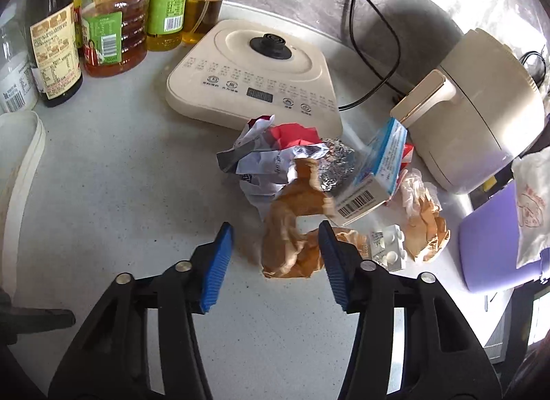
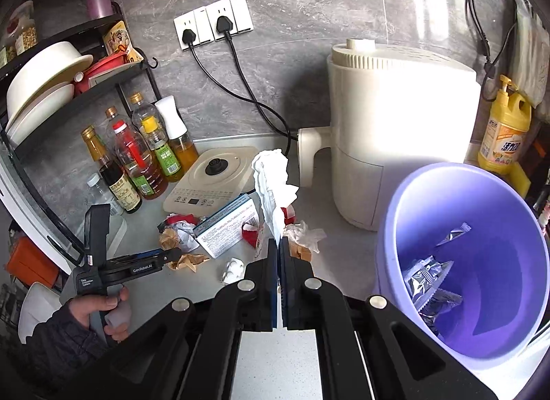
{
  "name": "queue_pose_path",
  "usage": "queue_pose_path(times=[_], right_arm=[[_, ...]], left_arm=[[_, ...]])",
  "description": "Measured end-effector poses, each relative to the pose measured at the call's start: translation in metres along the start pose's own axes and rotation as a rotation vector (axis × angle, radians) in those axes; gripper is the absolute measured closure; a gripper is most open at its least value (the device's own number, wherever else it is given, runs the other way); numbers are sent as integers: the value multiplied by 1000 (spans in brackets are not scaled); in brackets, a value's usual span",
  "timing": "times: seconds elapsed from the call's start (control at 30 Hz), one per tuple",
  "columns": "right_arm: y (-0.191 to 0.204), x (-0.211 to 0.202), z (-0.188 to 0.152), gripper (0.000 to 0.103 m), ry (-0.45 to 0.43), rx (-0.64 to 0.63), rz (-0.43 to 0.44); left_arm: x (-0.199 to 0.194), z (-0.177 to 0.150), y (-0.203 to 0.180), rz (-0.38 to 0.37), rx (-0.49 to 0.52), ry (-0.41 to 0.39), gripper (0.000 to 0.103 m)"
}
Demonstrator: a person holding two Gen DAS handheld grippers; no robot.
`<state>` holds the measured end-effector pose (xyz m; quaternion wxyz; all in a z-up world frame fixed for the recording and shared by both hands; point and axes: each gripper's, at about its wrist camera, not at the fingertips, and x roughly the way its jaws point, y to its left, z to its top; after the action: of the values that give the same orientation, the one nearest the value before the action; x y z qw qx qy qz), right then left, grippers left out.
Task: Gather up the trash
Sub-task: 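Drop the tissue and brown paper into the lavender bucket with both grippers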
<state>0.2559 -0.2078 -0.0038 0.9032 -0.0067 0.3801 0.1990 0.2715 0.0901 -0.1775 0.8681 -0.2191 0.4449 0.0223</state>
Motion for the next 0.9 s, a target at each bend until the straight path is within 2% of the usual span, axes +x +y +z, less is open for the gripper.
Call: queue_pose_path(times=[0.03,0.1,0.43,0.7,0.9], right_arm=[[-1,-4,0,100,-5,2,-11],[-5,-11,-1,100,-17,11,-25],[-35,-51,13,100,-144,43,-17],[-76,-75,22,100,-222,78,12],[-108,-87,21,100,-255,105,30]], left_arm=[[3,0,1,-21,-4,17,80],[0,0,-3,-24,14,6,82],[-61,7,-57,-42,66,-122,83],[-105,11,-120,-72,136,-215,83],[-121,10,-168,-89,174,-256,83]])
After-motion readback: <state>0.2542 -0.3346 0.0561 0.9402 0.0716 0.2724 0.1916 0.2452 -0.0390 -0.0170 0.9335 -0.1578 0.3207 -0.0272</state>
